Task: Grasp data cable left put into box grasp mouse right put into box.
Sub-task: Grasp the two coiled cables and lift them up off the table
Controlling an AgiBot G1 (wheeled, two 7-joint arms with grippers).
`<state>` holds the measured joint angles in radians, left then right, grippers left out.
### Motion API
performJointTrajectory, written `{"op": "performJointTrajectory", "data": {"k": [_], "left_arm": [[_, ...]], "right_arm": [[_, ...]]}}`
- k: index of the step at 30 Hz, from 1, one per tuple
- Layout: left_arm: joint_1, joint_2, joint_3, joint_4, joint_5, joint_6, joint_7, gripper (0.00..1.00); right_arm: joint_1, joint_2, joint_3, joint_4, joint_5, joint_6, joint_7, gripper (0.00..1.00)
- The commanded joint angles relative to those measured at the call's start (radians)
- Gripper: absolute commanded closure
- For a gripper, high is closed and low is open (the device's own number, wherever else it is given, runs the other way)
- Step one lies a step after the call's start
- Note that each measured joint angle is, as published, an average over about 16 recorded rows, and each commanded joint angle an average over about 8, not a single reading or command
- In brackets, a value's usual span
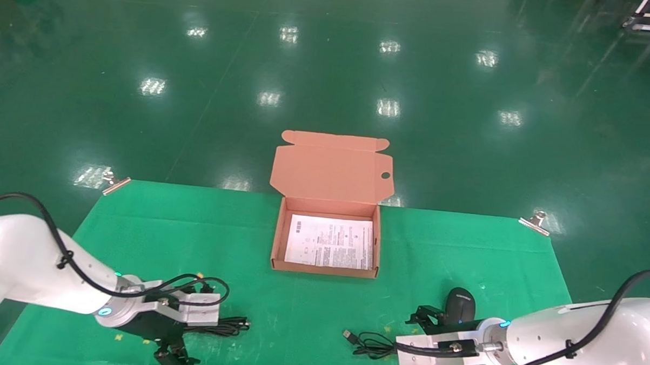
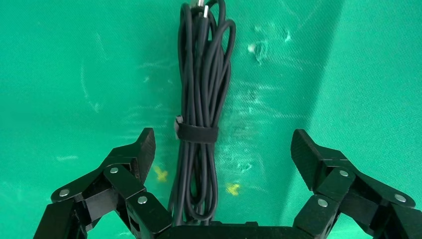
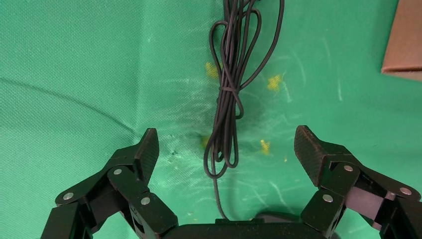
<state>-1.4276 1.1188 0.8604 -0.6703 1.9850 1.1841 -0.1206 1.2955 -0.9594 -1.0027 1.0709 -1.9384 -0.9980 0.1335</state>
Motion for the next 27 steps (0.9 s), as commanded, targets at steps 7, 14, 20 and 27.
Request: {"op": "performJointTrajectory", "data": {"k": [7, 14, 20, 27], "left_arm": [[-0.003, 0.004, 0.001, 0.017, -0.004, 0.001, 0.012, 1.0], [-0.001, 0.001, 0.0, 0.006, -0.003, 0.002, 0.006, 1.0], [0.0, -0.001, 0.0, 0.0, -0.002, 0.002, 0.002, 1.0], [0.0, -0.002, -0.001, -0.004, -0.002, 0.001, 0.0, 1.0]], "right_arm": [[-0.001, -0.003, 0.002, -0.01, 0.008, 0.004, -0.011, 1.0], [0.0, -0.001, 0.001, -0.004, 0.005, 0.001, -0.006, 1.0], [0.001, 0.0, 0.001, 0.0, 0.003, -0.001, -0.004, 1.0], [0.001, 0.0, 0.0, 0.002, 0.002, -0.002, -0.002, 1.0]]}}
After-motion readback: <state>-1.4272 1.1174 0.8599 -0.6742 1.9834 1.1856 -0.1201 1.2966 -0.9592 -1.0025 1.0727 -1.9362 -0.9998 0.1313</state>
